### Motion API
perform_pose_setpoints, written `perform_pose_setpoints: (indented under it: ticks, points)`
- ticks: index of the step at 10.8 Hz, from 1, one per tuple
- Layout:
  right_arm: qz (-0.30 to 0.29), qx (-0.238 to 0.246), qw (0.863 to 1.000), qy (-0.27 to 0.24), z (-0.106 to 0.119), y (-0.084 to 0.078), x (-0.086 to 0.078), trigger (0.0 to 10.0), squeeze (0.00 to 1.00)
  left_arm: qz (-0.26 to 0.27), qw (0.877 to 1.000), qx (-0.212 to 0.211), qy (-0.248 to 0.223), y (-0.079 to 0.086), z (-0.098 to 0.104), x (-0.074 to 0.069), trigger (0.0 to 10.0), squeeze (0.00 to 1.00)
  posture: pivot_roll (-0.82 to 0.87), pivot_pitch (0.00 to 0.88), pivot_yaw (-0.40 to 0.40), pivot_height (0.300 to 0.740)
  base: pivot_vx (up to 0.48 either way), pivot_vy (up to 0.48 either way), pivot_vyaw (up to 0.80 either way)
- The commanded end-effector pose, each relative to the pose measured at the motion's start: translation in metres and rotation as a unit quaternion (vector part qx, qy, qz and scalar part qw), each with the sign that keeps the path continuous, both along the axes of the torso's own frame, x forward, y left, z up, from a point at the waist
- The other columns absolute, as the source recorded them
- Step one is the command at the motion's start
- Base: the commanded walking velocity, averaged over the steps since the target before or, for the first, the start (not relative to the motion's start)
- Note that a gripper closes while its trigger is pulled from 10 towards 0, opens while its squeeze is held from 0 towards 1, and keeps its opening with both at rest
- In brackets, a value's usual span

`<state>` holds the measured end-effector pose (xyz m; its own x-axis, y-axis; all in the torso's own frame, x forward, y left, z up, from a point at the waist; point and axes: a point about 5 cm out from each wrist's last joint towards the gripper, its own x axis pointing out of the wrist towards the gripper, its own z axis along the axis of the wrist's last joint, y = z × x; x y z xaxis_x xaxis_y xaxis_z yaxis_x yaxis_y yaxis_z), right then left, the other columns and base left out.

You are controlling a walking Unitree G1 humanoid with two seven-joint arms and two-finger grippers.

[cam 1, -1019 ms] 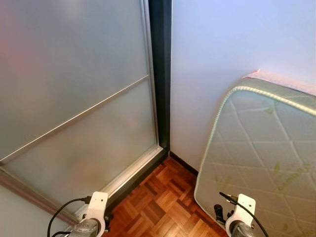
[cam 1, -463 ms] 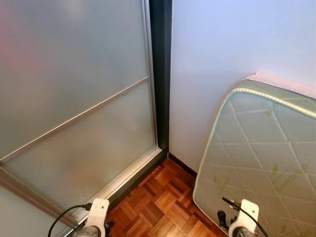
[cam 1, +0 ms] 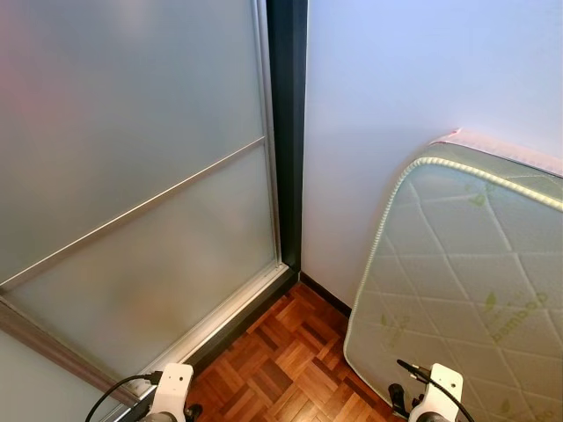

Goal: Clean up the room

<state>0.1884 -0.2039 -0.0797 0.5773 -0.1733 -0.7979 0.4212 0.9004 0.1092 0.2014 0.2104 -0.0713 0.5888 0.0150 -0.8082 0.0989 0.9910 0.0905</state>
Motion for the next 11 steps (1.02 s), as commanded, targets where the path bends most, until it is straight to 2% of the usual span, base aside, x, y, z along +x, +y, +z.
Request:
perform_pose_setpoints:
  ticks: [1,3,11]
  points:
    - [0.002,-0.002,1.000,0.001,-0.0012,0.0009,-0.0024,10.0,0.00,-0.003,1.000,0.004,0.010,0.0006,-0.0026,-0.0049,10.0,0.00,-0.05,0.000,0.029,0.740,0.000,0.000,0.00]
    - [0.008,-0.002,1.000,0.007,-0.0023,0.0016,-0.0040,10.0,0.00,-0.008,1.000,0.011,0.013,0.0016,-0.0032,-0.0061,10.0,0.00,-0.05,0.000,0.029,0.740,0.000,0.000,0.00]
    - [0.024,-0.002,1.000,0.016,-0.0034,0.0046,-0.0049,10.0,0.00,-0.017,1.000,0.021,0.014,0.0039,-0.0027,-0.0063,10.0,0.00,-0.03,0.000,0.031,0.740,0.000,0.000,-0.79]
